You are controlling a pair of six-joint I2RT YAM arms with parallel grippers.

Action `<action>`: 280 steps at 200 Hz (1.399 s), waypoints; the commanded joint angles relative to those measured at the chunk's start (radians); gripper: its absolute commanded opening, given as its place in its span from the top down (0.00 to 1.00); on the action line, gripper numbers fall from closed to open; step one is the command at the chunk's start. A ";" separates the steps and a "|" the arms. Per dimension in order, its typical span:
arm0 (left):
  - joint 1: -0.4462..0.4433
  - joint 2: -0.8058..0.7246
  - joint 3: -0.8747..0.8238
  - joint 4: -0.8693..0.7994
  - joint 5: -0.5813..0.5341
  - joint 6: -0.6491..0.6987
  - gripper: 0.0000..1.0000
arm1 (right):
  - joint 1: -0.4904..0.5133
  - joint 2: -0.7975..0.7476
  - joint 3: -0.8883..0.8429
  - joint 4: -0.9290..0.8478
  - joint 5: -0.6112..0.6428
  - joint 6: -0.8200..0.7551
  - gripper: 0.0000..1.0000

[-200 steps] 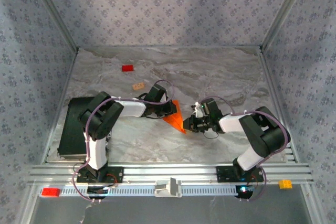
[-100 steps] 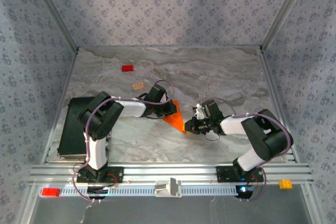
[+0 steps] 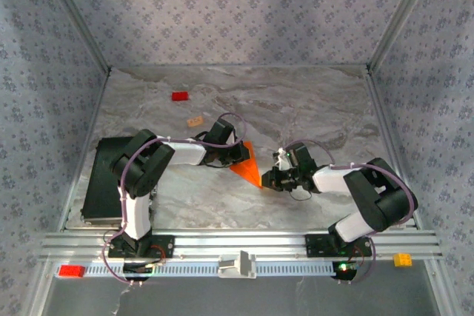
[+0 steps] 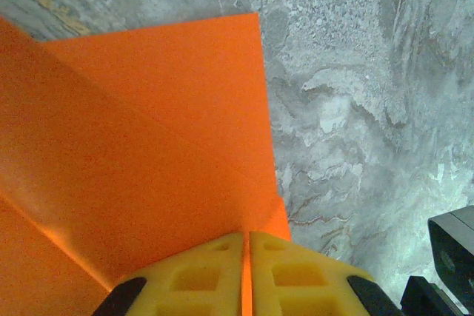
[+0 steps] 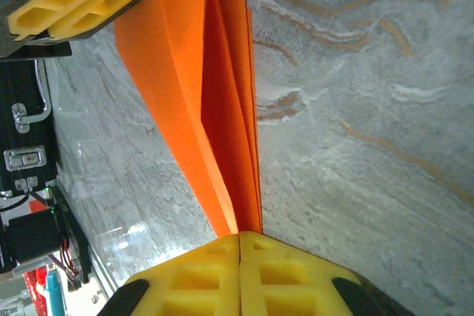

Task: Fold a paper plane with a square sheet of paper (pick it up from the middle)
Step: Fourth fold the wing at the center of the table.

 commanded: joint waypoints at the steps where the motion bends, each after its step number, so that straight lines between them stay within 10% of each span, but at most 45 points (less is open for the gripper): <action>1: -0.003 0.027 -0.018 -0.034 -0.003 0.009 0.89 | 0.008 0.019 -0.042 -0.190 0.056 -0.003 0.95; 280: -0.003 0.027 -0.025 -0.030 0.000 0.006 0.89 | 0.036 -0.049 -0.043 -0.302 0.134 -0.010 0.92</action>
